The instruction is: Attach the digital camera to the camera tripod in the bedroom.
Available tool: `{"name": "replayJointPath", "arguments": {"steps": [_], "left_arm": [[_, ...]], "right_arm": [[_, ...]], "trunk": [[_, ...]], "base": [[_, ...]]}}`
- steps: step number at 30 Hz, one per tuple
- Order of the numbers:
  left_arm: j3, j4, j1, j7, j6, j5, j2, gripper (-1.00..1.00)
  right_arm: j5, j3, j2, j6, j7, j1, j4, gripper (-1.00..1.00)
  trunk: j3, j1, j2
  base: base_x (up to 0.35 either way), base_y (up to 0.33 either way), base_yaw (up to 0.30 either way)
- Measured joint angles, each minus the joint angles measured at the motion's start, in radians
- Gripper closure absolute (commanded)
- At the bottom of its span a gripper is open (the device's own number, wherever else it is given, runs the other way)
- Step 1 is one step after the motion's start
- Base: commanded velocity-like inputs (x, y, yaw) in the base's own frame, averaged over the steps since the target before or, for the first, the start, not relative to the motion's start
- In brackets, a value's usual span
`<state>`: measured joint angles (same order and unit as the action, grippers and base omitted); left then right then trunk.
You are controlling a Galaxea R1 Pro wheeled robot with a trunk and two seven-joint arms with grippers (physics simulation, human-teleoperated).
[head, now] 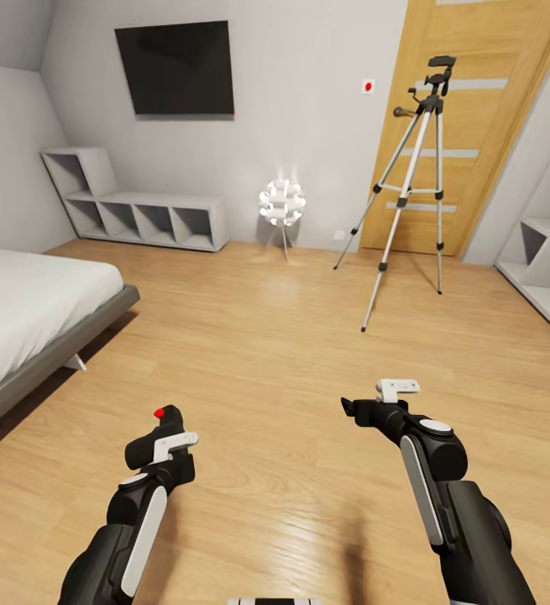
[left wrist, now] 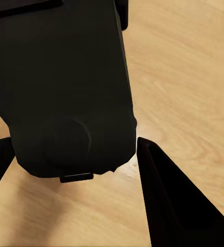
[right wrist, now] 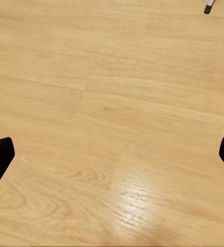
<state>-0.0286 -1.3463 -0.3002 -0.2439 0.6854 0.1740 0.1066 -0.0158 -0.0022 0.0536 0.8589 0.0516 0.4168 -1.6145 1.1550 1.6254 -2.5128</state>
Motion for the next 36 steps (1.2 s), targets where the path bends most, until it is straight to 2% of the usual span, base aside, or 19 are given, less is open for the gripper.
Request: {"name": "replayJointPath", "arguments": {"steps": [5,16,36], "left_arm": [[0.000,0.003,-0.001,0.000,0.000,0.000,0.000,1.00],[0.000,0.006,-0.001,0.000,-0.008,0.000,0.000,1.00],[0.002,0.029,0.000,0.003,-0.014,-0.001,0.000,1.00]], "right_arm": [[0.000,-0.001,-0.005,0.000,0.000,0.000,0.000,-1.00],[0.000,-0.002,-0.040,0.000,0.001,0.000,-0.001,-1.00],[0.000,-0.002,-0.048,0.000,0.001,0.000,0.000,-1.00]], "trunk": [[-0.019,-0.002,0.001],[-0.062,-0.007,0.004],[-0.139,-0.016,0.008]], "base": [[0.000,0.000,0.000],[0.000,0.000,0.000],[0.000,0.000,0.000]]}}
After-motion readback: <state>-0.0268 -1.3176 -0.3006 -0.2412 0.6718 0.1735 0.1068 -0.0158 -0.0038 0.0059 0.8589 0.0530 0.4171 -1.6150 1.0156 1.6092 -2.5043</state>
